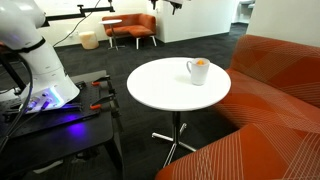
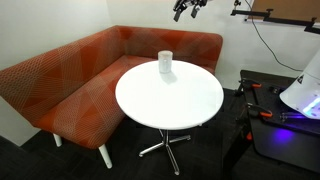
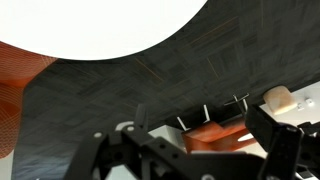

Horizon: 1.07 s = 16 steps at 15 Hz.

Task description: Remove the marker from the mug and put it on the table

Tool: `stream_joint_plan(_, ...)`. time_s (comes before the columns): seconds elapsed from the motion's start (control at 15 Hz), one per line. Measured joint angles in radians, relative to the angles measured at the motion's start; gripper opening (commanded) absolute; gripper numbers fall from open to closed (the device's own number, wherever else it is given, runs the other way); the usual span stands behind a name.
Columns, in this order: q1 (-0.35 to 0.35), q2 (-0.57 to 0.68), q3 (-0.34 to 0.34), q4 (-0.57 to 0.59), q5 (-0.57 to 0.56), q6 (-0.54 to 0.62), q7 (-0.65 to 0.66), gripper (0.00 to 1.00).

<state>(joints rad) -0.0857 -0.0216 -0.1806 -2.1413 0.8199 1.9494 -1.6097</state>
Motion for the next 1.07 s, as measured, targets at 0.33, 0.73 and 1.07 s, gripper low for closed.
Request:
stream_joint_plan(0.33, -0.05, 0.042, -0.002, 0.037, 0.01, 0.023, -0.017, 1.0)
stream_joint_plan(0.73, -0.066, 0.056, -0.002, 0.038, 0.005, 0.181, -0.017, 1.0)
stream_joint_plan(1.07, -0.067, 0.078, -0.001, 0.037, -0.016, 0.234, -0.036, 1.0)
